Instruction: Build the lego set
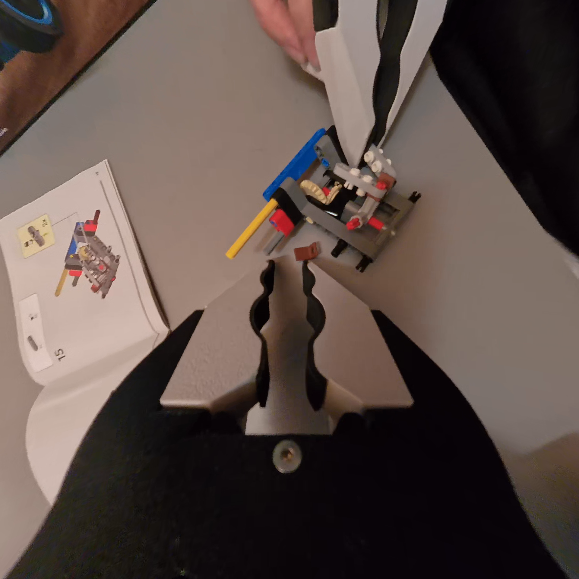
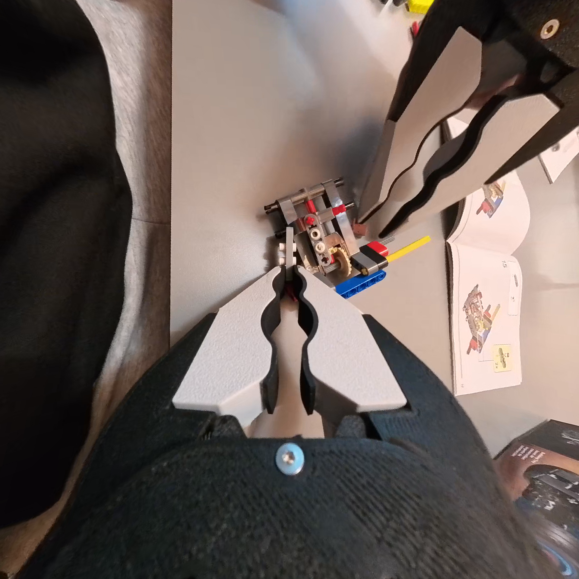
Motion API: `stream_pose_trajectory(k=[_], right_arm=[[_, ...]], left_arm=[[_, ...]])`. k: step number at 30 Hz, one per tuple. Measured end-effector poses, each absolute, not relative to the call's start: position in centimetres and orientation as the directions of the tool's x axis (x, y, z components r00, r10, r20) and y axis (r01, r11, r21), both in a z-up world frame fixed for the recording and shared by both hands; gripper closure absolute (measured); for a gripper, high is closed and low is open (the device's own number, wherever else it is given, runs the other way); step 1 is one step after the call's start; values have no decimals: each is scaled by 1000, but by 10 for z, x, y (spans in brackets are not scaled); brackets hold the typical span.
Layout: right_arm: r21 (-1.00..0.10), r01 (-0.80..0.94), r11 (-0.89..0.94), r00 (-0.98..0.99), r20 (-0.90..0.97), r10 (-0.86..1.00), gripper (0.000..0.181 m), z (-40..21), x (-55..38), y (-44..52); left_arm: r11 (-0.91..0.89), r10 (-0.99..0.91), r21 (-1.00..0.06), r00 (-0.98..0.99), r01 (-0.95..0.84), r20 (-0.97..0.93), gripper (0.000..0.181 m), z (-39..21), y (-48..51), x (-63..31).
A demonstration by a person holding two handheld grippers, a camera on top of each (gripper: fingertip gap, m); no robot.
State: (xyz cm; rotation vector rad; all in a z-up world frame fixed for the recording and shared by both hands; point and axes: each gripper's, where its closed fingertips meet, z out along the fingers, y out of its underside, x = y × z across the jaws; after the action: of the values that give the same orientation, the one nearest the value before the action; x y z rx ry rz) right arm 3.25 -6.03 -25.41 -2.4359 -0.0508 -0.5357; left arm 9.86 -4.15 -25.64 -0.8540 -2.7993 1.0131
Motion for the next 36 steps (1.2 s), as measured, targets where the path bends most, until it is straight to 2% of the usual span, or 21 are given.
stream_pose_trajectory(k=[19,23,25,31,34,36], right_arm=[[-598,81,-798,913,365,-181,180,-254,33,-66],[-593,67,-802,911,364,-193,180,-254,35,-71],[-590,67,-804,910,366,-193,180,-254,35,-72],[-588,77,-805,908,375,-187,180,-254,34,-70],[-597,81,-798,910,371,-186,180,-254,33,-68],[-601,81,-795,911,368,-186,180,-254,34,-68]], left_arm=[[595,537,-606,-822,529,-190,164,-255,-47,91],[586,562,-606,-809,537,-173,166,-256,-48,88],[590,573,-603,-804,537,-157,173,-257,-46,88],[602,568,-604,-812,522,-136,175,-255,-38,90],[578,575,-634,-807,515,-132,176,-239,-34,86],[558,596,-616,-785,557,-170,176,-229,-34,85]])
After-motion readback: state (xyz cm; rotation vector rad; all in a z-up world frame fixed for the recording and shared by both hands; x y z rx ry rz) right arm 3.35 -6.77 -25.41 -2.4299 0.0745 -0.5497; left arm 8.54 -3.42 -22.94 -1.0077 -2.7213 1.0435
